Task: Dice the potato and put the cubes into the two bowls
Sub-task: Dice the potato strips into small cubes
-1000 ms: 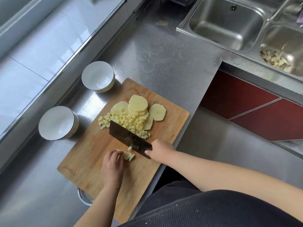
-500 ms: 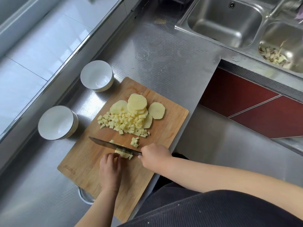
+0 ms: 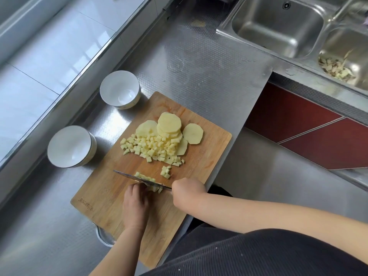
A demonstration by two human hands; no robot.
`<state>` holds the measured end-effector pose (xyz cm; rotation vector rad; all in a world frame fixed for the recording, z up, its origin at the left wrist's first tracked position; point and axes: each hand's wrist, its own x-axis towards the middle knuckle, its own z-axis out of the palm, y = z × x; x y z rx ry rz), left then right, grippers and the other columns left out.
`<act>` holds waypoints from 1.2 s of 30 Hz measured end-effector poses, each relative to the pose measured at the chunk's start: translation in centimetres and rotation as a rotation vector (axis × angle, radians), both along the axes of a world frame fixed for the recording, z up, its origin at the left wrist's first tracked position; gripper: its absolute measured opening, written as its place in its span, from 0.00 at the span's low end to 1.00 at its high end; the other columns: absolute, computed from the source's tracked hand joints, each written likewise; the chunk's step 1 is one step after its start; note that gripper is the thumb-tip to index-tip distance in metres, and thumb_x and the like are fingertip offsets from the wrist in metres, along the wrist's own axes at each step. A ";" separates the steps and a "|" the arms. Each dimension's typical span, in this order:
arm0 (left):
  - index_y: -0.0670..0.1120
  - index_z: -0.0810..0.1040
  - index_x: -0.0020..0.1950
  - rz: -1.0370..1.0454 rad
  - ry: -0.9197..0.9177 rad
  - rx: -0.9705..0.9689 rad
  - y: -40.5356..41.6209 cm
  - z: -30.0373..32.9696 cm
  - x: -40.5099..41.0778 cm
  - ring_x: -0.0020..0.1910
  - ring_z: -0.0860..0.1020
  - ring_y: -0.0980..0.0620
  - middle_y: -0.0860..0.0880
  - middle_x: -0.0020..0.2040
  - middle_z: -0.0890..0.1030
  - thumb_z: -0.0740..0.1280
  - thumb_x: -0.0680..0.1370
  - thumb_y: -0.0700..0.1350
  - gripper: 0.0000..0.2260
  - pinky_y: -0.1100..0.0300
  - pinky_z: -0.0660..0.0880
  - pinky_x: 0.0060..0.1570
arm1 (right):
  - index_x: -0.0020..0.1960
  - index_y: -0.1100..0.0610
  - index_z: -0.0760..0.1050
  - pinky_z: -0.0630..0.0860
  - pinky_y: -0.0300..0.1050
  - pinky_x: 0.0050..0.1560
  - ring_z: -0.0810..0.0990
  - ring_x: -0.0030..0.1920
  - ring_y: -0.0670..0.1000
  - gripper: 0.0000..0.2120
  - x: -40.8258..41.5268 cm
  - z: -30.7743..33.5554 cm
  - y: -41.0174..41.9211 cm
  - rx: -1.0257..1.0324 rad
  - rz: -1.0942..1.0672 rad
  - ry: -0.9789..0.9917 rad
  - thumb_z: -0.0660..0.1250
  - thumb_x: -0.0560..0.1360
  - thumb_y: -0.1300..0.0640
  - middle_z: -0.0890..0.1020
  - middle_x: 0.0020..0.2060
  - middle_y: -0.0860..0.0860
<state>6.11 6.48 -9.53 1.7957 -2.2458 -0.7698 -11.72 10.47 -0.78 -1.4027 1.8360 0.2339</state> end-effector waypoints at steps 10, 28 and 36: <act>0.41 0.75 0.58 0.048 -0.025 0.090 -0.3 0.3 -0.3 0.50 0.75 0.44 0.44 0.53 0.76 0.67 0.77 0.39 0.10 0.53 0.71 0.44 | 0.53 0.60 0.78 0.70 0.43 0.37 0.75 0.41 0.55 0.08 0.1 -1.0 -0.4 0.059 -0.037 -0.005 0.60 0.81 0.59 0.77 0.42 0.54; 0.45 0.67 0.70 1.059 0.586 0.640 -1.5 1.8 -7.0 0.50 0.82 0.43 0.41 0.60 0.78 0.64 0.81 0.41 0.18 0.52 0.80 0.44 | 0.56 0.58 0.77 0.71 0.45 0.39 0.79 0.49 0.57 0.10 -2.0 -1.0 -0.5 -0.030 -0.019 -0.014 0.59 0.81 0.57 0.80 0.50 0.56; 0.43 0.71 0.67 0.944 0.687 0.733 -2.8 3.2 -9.3 0.42 0.83 0.46 0.45 0.49 0.80 0.59 0.83 0.39 0.13 0.57 0.79 0.35 | 0.58 0.56 0.76 0.69 0.46 0.40 0.79 0.51 0.58 0.15 -5.5 -0.6 -0.9 -0.131 -0.182 -0.075 0.58 0.82 0.48 0.81 0.51 0.55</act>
